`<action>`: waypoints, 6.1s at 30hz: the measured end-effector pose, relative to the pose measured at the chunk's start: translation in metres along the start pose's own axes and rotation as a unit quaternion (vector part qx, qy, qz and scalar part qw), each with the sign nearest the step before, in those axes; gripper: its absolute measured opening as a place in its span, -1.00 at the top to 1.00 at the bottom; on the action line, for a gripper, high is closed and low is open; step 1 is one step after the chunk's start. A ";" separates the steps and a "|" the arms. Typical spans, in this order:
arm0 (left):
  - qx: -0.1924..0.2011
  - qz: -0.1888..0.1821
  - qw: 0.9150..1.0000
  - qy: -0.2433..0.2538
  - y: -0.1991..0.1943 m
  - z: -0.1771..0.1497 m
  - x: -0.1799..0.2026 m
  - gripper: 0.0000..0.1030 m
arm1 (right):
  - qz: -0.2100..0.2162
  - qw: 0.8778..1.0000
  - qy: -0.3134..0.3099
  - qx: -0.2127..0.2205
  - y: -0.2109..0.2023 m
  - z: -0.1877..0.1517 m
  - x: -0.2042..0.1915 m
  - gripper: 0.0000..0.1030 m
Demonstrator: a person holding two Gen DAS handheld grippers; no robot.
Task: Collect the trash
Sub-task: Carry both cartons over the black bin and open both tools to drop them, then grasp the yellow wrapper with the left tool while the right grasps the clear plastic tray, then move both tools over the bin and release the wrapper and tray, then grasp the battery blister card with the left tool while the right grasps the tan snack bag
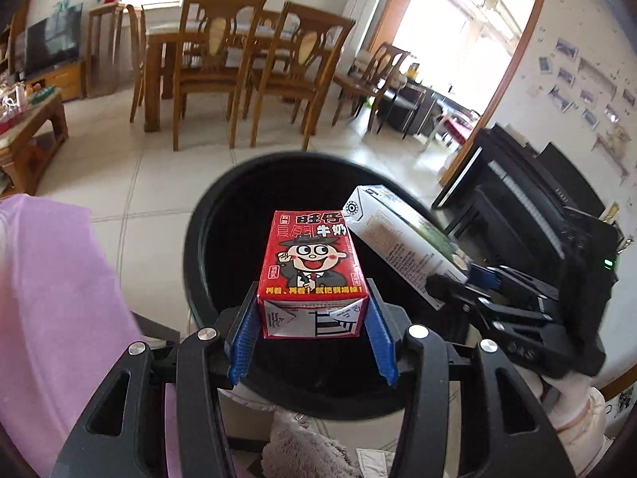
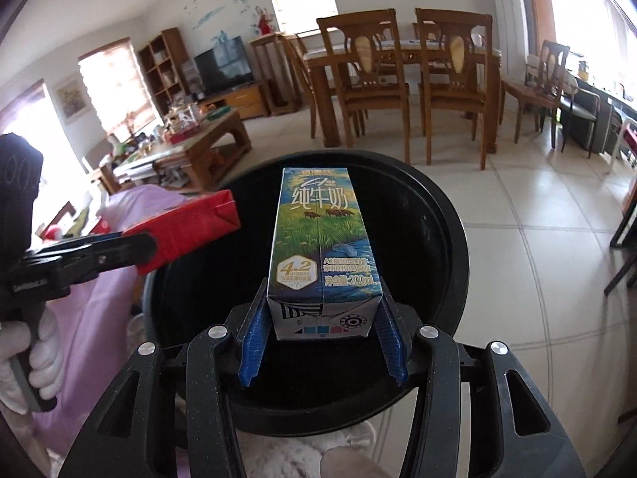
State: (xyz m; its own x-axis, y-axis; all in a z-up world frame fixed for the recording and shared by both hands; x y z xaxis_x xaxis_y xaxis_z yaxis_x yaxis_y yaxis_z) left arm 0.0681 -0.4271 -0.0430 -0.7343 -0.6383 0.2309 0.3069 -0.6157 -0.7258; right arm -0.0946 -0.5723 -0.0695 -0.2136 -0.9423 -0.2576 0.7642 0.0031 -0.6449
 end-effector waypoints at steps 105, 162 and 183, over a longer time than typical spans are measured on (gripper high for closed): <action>0.197 0.065 0.974 -0.092 -0.208 -0.085 -0.133 0.94 | 0.122 0.988 -0.042 0.084 -0.015 0.051 -0.266 0.23; 0.166 0.124 0.978 -0.029 -0.146 -0.056 -0.084 -0.90 | 0.081 0.993 0.002 0.087 0.011 0.027 -0.194 -0.58; 0.135 0.209 0.938 -0.243 -0.275 -0.159 -0.371 -0.90 | 0.240 0.963 -0.118 -0.037 0.130 0.077 -0.462 -0.26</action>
State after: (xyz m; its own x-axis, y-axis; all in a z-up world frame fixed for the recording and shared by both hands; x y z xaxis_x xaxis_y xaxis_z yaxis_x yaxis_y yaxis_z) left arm 0.1598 0.0524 -0.0314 -0.1746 -0.9444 0.2784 0.6959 -0.3184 -0.6437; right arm 0.1499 -0.1627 0.0208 0.3035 -0.8764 -0.3739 0.6934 0.4723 -0.5442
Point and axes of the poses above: each gripper's, at about its wrist camera, not at the fingertips, and y roughly the way its jaws point, x to its right, z to its top, the point moved 4 cm from there along y, roughly the way its jaws point, and after that the axes turned 3 degrees about z, right-handed, at the moved point
